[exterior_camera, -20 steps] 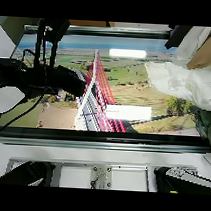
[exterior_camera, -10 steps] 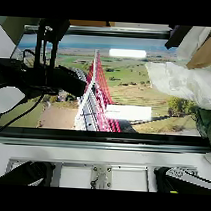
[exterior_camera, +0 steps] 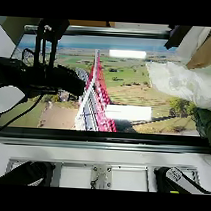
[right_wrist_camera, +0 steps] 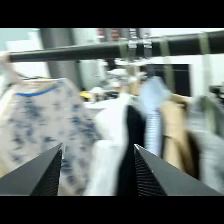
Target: Fold the clothes and pants, and hang the long-sleeved shirts on hangers.
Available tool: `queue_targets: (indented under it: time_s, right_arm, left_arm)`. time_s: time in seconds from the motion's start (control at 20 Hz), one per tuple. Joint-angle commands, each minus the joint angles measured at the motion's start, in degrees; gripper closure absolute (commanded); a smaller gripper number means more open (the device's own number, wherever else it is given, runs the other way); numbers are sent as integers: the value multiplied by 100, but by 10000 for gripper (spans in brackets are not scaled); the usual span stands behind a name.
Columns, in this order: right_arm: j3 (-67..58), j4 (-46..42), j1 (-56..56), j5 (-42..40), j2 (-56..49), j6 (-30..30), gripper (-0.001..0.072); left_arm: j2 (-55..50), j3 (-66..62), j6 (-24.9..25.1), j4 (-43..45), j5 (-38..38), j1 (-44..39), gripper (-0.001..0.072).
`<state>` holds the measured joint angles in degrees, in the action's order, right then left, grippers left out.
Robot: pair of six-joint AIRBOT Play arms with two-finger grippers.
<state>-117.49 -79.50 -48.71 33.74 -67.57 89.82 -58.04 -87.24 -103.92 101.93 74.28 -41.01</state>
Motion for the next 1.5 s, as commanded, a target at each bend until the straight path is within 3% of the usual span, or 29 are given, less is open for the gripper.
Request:
queue_targets:
  time_s: [0.0, 0.1, 0.2, 0.45, 0.8, 1.25, 1.3, 1.35, 1.4, 1.45]
  right_arm:
    - [149, 2367, 717, 595, 155, -1906, 223]
    - [448, 3700, 1294, 1329, 140, -2962, 223]
    - [763, 4172, 2061, 2297, 122, -3569, 224]
    - [2138, 4026, 4452, 3499, 160, -3630, 224]
    - [4572, 3722, 7377, 3512, 17, -3910, 224]
    - [4699, 3724, 7838, 3530, -127, -3908, 232]
    - [4699, 3724, 7838, 3541, -127, -3908, 383]
    - [4699, 3724, 7838, 3574, -127, -3908, 590]
    - [4699, 3722, 7840, 3571, -127, -3910, 699]
    - [4699, 3724, 7840, 3574, -127, -3906, 700]
  left_arm:
    - [0, 0, -7, -76, -37, 280, 697]
    - [2, 0, 0, -667, -31, 702, 697]
    - [2, 13, 42, -1244, -42, 1147, 697]
    - [553, 1180, 103, -1379, -811, 1652, 697]
    - [1060, 2177, 111, -2476, -1543, 2063, 697]
    - [1058, 2177, 107, -2549, -1587, 1714, 697]
    - [1058, 2177, 107, -2549, -1587, 1655, 697]
    - [1058, 2177, 109, -2549, -1585, 1596, 697]
    - [1058, 2177, 107, -2549, -1587, 1547, 697]
    - [1058, 2177, 107, -2549, -1587, 1480, 697]
